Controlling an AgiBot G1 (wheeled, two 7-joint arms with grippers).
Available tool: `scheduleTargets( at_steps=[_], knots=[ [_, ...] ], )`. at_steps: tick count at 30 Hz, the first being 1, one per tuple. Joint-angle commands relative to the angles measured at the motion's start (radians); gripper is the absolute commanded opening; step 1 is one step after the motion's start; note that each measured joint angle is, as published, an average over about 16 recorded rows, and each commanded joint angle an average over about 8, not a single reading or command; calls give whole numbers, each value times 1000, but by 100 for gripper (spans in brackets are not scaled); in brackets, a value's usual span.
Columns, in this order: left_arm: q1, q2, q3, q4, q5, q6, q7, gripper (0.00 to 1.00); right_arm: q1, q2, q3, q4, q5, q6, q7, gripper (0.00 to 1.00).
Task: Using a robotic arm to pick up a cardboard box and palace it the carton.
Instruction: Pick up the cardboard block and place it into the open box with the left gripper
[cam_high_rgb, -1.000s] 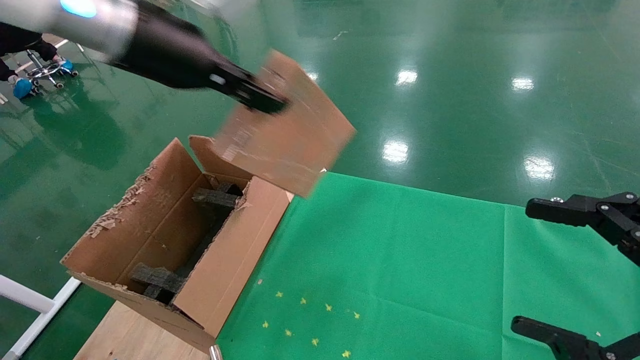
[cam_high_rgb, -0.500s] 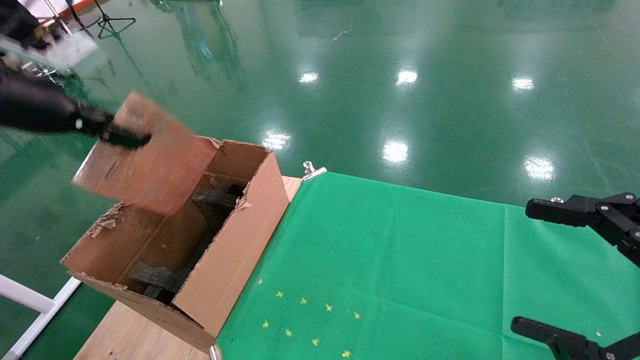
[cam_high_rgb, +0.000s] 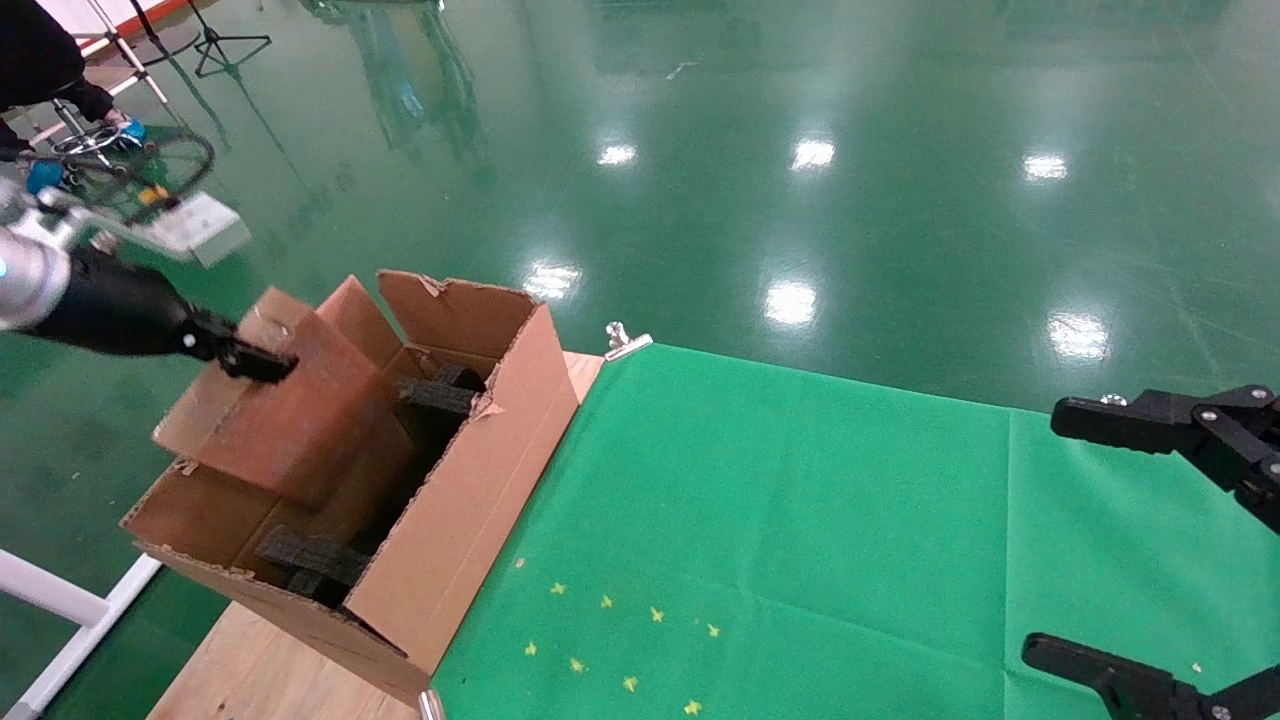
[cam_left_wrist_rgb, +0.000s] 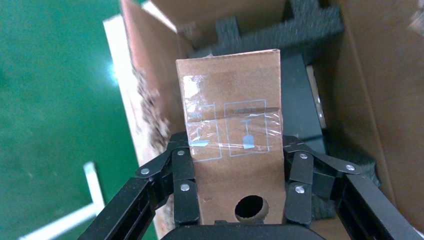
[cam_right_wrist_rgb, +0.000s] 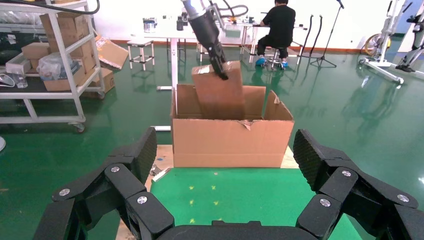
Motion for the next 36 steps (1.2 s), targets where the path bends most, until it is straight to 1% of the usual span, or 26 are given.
scheduleTargets(
  at_steps=[1, 9, 17, 18, 19, 25, 26, 27, 31, 36],
  knots=[
    [14, 20, 5, 72, 2, -19, 35, 0, 0, 0, 0, 0, 0, 0, 0, 100],
    [47, 76, 5, 304, -2, -96, 133, 0, 0, 0, 0, 0, 0, 0, 0, 100],
    [80, 124, 3, 426, -6, -171, 195, 0, 0, 0, -1, 0, 0, 0, 0, 100],
    [84, 129, 2, 435, -7, -180, 199, 3, 0, 0, -1, 0, 0, 0, 0, 100],
    [88, 133, 2, 443, -8, -191, 203, 8, 0, 0, -1, 0, 1, 0, 0, 100],
    [108, 152, -4, 480, -14, -257, 213, 83, 0, 0, -1, 0, 1, 0, 0, 100],
    [111, 154, -4, 485, -14, -267, 213, 93, 0, 0, -1, 0, 1, 1, 0, 100],
    [113, 156, -4, 489, -14, -274, 213, 100, 0, 0, -1, 0, 1, 1, 0, 100],
    [121, 160, -5, 498, -14, -295, 214, 100, 0, 0, -1, 0, 1, 1, -1, 100],
    [119, 158, -5, 493, -14, -291, 214, 100, 0, 0, -1, 0, 1, 1, -1, 100]
  ],
)
